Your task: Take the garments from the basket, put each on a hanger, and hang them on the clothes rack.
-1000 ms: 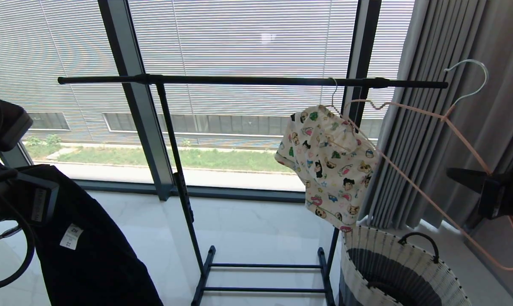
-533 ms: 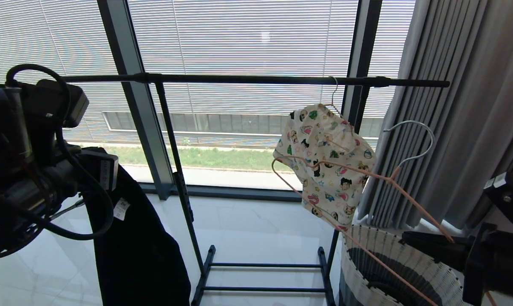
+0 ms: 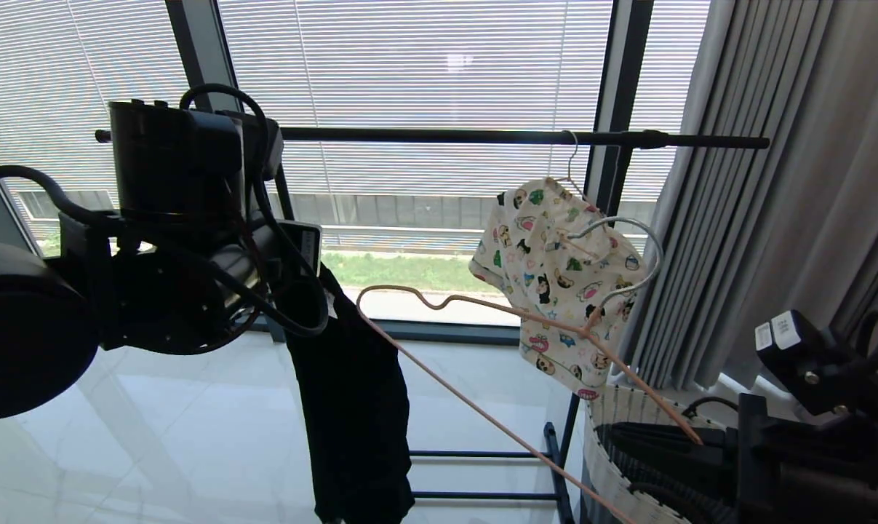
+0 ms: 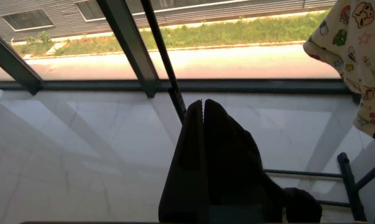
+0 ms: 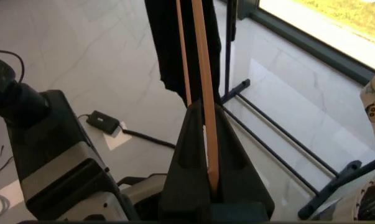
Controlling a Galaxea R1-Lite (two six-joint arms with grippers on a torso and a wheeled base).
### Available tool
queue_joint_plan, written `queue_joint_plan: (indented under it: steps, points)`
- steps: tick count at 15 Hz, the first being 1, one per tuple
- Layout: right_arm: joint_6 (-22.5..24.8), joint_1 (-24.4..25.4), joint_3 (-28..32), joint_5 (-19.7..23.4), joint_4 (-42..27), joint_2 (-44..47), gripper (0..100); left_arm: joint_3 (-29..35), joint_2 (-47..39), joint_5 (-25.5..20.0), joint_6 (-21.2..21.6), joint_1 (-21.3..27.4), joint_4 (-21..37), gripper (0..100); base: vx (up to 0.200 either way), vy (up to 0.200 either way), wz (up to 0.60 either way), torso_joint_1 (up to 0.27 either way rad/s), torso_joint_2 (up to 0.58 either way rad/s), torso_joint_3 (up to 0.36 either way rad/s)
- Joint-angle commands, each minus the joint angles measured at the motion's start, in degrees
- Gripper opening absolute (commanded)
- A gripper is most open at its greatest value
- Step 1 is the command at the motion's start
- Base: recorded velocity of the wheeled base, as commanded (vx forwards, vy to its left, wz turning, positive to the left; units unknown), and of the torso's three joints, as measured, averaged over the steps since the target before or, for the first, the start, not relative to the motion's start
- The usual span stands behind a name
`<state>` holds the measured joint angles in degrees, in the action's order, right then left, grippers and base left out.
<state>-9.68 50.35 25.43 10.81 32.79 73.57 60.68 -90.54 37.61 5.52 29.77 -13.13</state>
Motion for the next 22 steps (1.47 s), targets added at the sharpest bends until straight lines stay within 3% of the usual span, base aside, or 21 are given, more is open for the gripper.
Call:
queue_joint_plan:
  steps: [1, 8, 13, 22]
  points:
    - [0.10, 1.68, 3.66, 0.26, 0.96, 6.15, 0, 0.93, -2.45, 0.01, -0.07, 0.20, -0.05, 0, 0.000, 0.000, 0.00, 0.000, 0.00, 0.000]
    - [0.19, 1.77, 7.62, 0.26, 1.05, 10.28, 0, 3.21, -3.77, 0.18, -0.95, -0.59, -0.14, 0, 0.000, 0.000, 0.00, 0.000, 0.00, 0.000]
    - [-0.08, 1.77, 14.65, 0.35, 2.98, 14.94, 0, 3.21, -3.33, 0.45, -1.39, -0.50, -0.14, 0, 0.000, 0.000, 0.00, 0.000, 0.00, 0.000]
    - [-0.96, 3.00, 17.02, 0.09, 3.68, 17.31, 0, 3.21, -2.01, 3.26, -3.33, 1.52, -0.14, 0, 0.000, 0.000, 0.00, 0.000, 0.00, 0.000]
